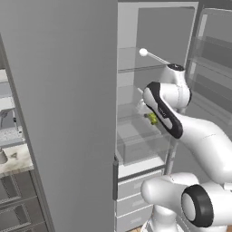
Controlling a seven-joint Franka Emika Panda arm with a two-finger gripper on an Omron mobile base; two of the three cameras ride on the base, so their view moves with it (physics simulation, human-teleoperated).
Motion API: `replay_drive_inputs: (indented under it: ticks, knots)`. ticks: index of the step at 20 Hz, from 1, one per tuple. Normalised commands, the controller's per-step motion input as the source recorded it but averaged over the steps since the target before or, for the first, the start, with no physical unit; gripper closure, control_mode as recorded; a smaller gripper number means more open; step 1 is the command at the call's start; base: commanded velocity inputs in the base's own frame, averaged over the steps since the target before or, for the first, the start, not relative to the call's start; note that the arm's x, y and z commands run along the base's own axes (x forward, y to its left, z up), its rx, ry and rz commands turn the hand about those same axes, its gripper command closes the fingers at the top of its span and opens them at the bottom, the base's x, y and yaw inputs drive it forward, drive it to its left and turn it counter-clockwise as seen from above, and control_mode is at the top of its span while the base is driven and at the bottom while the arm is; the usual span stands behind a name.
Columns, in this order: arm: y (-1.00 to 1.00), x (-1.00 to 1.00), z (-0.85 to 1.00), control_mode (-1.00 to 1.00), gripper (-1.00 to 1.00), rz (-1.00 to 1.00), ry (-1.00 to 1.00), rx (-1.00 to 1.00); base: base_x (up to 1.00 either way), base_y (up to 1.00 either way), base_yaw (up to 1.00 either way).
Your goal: Place the broccoli and mushroom inside the fridge drawer. Close the drawer after placing the vegetables.
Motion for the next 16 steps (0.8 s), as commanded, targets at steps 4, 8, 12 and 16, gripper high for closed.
replay_drive_inputs:
  ticks: [4,8,12,16]
  knots:
    - [0.0,0.26,-0.66,-1.0,1.0,0.01,-0.03,-0.01,0.0,0.0,0.0]
    - [0.04,0.19,-0.84,-1.0,1.0,0.0,-0.06,-0.06,0.0,0.0,0.0]
    - [0.0,0.12,-0.49,-1.0,1.0,0.0,-0.04,-0.01,0.0,0.0,0.0]
    - [0.0,0.02,-0.38,-1.0,1.0,0.0,-0.02,0.0,0.0,0.0,0.0]
